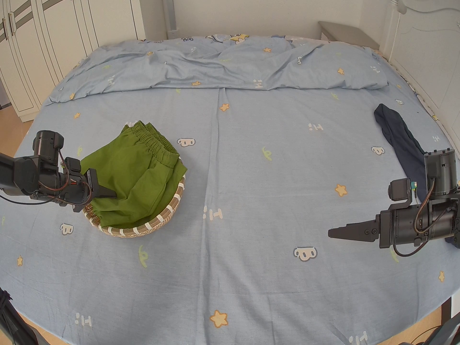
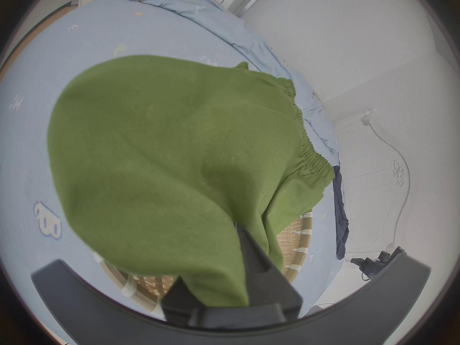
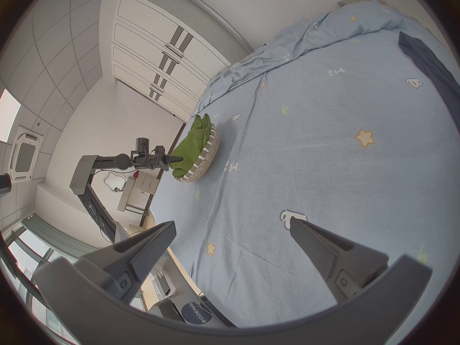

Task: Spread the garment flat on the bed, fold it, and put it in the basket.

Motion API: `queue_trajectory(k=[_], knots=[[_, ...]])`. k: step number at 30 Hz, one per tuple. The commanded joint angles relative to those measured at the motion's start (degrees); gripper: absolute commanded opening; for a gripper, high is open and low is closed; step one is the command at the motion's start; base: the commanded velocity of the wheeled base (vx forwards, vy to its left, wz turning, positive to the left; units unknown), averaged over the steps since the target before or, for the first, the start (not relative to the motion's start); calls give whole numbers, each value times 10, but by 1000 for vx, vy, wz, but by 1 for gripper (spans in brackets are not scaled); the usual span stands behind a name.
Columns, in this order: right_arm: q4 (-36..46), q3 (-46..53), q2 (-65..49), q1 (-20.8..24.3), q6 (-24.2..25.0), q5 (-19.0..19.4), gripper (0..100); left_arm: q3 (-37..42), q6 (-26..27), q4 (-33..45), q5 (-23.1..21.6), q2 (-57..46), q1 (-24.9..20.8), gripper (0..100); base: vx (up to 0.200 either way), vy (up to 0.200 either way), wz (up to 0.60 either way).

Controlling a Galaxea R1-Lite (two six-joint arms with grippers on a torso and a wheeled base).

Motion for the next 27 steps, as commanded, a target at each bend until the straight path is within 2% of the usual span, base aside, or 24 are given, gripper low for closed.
queue_trajectory(k=[1,3,4,10,11,12,14,16,18,19,21,23,24,25,27], knots=[[0,0,0,0,1,0,100,-9,0,-1,11,36,-9,0,0,0,0],[-1,0,1,0,0,0,100,-9,0,0,22,39,-20,0,0,0,0],[-1,0,1,0,1,0,100,-9,0,1,30,38,-24,100,0,0,0],[-1,0,1,0,0,0,100,-9,-6,9,78,26,-42,100,0,0,0],[-1,0,1,0,0,0,100,-9,-6,16,100,9,-51,100,0,0,0],[-3,0,0,0,0,0,100,-5,-6,34,153,-39,-68,100,0,0,0],[-6,1,-1,-1,0,0,100,-3,-4,54,192,-75,-81,100,0,0,0],[-10,2,-9,-1,1,0,100,-6,-4,85,221,-112,-97,100,0,0,0],[-10,2,-9,-1,1,0,100,-6,-4,85,221,-112,-97,100,0,0,0],[-13,2,-23,-6,1,0,100,-12,-3,134,236,-165,-103,100,0,0,0],[-13,2,-34,-8,1,-1,100,-20,3,172,255,-195,-103,100,0,0,0],[-14,11,-62,-9,1,-3,100,-24,21,206,296,-232,-103,100,0,0,0],[-14,13,-67,-9,1,-4,100,-24,25,210,303,-237,-102,100,0,0,0],[-17,28,-101,-9,-2,-11,100,-18,40,228,340,-275,-100,100,0,0,0],[-23,46,-144,-11,-8,-15,100,-11,41,242,360,-319,-101,100,0,0,0]])
